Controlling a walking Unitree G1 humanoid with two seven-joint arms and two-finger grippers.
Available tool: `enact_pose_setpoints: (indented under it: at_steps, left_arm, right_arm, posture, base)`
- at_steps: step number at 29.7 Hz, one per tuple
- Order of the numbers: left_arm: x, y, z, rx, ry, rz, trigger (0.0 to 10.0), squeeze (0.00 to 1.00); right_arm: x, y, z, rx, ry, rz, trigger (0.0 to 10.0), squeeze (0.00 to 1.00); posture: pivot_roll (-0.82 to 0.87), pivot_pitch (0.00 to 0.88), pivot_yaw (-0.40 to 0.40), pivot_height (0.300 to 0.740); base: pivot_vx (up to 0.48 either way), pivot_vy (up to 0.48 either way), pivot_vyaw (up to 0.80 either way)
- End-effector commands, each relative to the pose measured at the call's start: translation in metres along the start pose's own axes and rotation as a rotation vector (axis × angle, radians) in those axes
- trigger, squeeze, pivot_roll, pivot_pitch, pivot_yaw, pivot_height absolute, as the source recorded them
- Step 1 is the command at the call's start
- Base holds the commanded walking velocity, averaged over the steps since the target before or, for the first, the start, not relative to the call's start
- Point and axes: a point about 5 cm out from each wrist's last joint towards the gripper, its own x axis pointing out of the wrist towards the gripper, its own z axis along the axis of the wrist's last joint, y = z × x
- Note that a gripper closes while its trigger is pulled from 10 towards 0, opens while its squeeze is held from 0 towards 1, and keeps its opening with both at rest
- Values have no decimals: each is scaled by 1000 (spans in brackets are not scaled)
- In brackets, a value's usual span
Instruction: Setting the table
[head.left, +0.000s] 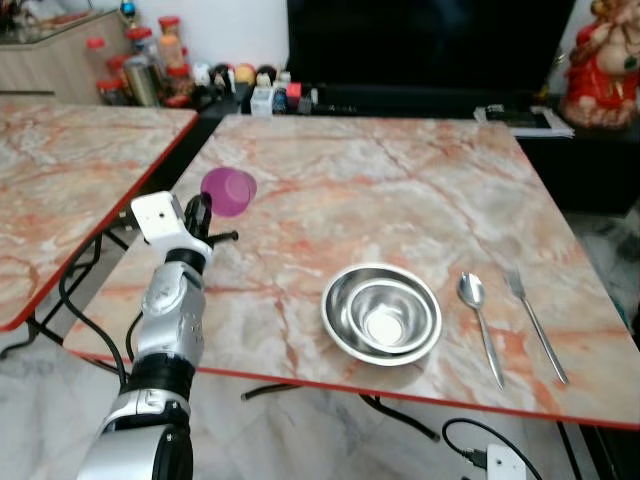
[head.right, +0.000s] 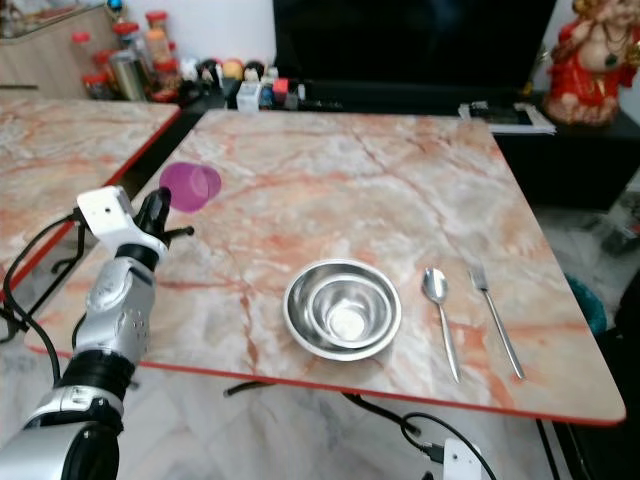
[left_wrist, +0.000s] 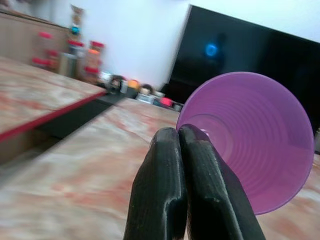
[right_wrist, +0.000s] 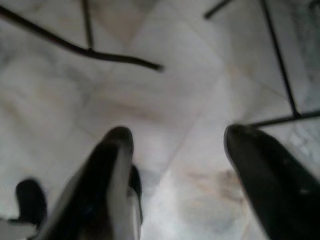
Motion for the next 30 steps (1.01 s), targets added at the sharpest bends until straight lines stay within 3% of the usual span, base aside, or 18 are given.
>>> enact_pose_setpoints:
  at_steps: [1, 6, 10, 15, 17, 19, 22, 27, 30]
  left_arm:
    - [3, -5, 4, 2, -17, -16, 10000, 0]
    - [1, -16, -7, -10, 66, -105, 10000, 0]
    - [4, -33, -15, 3, 160, -222, 10000, 0]
    - [16, -34, -15, 56, 206, -131, 10000, 0]
    - [21, -42, -10, 66, 195, -171, 10000, 0]
    - [36, -60, 1, 92, 230, -220, 10000, 0]
    - [46, -73, 4, 141, 322, -258, 10000, 0]
    - [50, -74, -1, 181, 455, -243, 10000, 0]
    - [50, -79, -2, 248, 492, -281, 10000, 0]
  right_arm:
    - [0, 1, -1, 1, 3, 1, 10000, 0]
    - [-1, 1, -6, -25, 24, 4, 10000, 0]
    - [-2, -1, -11, -35, 39, 4, 10000, 0]
    - [-2, -4, -13, -89, 43, 30, 10000, 0]
    - [-3, -5, -15, -131, 47, 39, 10000, 0]
    - [-4, -13, -21, -145, 60, 29, 10000, 0]
    - [-5, -20, -24, -174, 70, 23, 10000, 0]
    - [-6, -27, -26, -192, 78, 26, 10000, 0]
    - [-7, -33, -29, -209, 81, 22, 10000, 0]
  posture:
    - [14, 0, 13, 740]
    - [20, 0, 6, 740]
    - [19, 0, 4, 740]
    - [30, 0, -8, 740]
    - [29, 0, -15, 740]
    - [24, 0, -30, 740]
    - [26, 0, -47, 740]
    - [23, 0, -54, 740]
    - [4, 0, -50, 740]
  base:
    - [274, 0, 0]
    - [0, 0, 0]
    - [0, 0, 0]
    - [0, 0, 0]
    - [0, 0, 0]
    - [0, 0, 0]
    - [0, 0, 0]
    - [0, 0, 0]
    - [0, 0, 0]
